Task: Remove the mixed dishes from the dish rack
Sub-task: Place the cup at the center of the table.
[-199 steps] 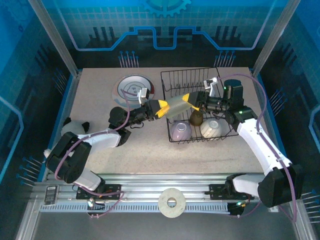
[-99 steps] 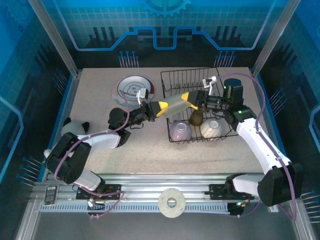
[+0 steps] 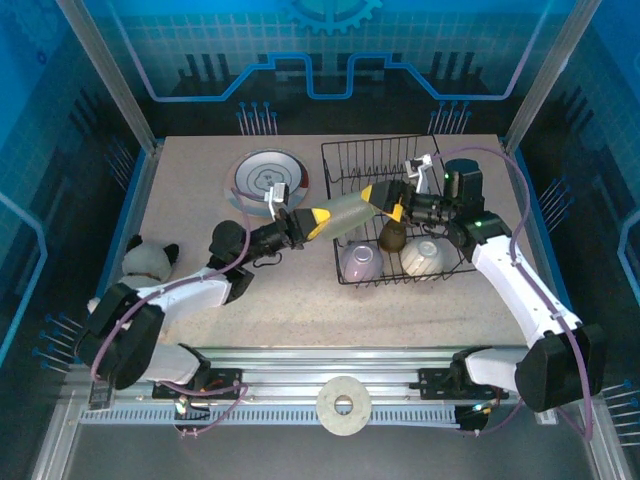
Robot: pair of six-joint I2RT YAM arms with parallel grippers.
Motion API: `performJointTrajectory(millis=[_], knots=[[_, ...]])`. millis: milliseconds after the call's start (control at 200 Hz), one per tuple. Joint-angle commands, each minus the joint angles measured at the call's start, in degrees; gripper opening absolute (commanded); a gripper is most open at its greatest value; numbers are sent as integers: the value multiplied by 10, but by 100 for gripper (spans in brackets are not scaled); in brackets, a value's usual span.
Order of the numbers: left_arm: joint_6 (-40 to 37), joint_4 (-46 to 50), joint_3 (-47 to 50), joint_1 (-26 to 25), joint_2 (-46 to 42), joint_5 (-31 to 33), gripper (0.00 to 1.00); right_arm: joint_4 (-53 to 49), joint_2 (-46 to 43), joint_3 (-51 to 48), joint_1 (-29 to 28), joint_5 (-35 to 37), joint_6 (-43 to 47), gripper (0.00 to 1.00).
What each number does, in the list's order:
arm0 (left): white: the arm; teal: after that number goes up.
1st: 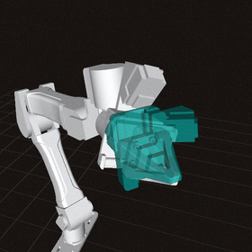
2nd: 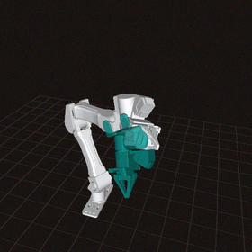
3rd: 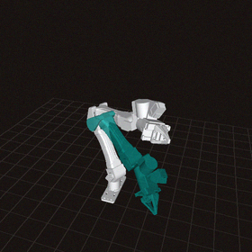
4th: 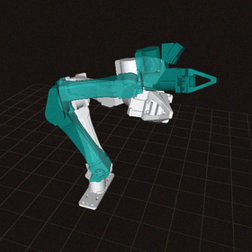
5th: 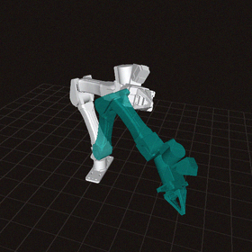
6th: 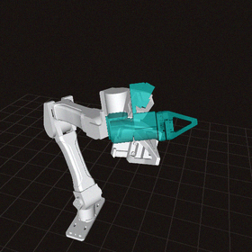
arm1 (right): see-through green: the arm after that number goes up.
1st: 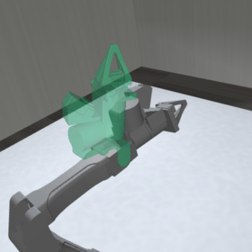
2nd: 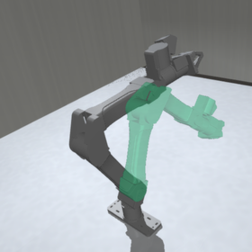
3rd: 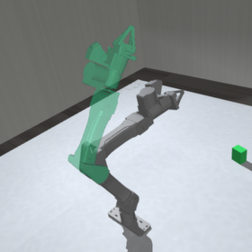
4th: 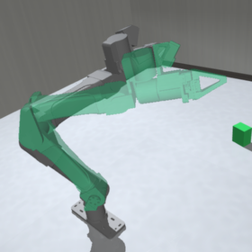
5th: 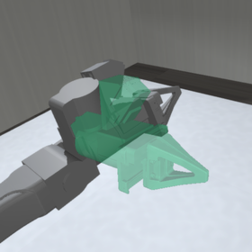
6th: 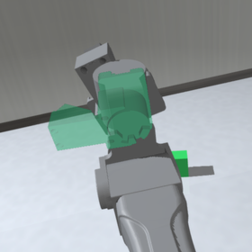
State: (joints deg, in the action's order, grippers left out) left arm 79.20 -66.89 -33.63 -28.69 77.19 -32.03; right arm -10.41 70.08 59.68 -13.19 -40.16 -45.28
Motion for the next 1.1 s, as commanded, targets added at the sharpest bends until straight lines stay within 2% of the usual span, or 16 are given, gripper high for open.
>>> performJointTrajectory(millis=[0,245,365,560,681,826,1096], knots=[[-64,85,-1,9,-59,30,0,-50,-36,20,-3,54,52,100],[-211,390,-32,27,-213,70,0,-91,-87,4,-4,152,111,100],[-313,602,-69,27,-297,118,0,-86,-110,-19,-9,178,131,100],[-442,858,-136,27,-379,198,0,-50,-129,-73,-27,225,156,100],[-505,991,-192,27,-370,261,0,-5,-135,-126,-43,250,147,100],[-565,1113,-277,27,-292,306,0,21,-141,-160,-83,313,169,100],[-642,1210,-403,25,-120,373,0,39,-139,-193,-128,396,187,100]])
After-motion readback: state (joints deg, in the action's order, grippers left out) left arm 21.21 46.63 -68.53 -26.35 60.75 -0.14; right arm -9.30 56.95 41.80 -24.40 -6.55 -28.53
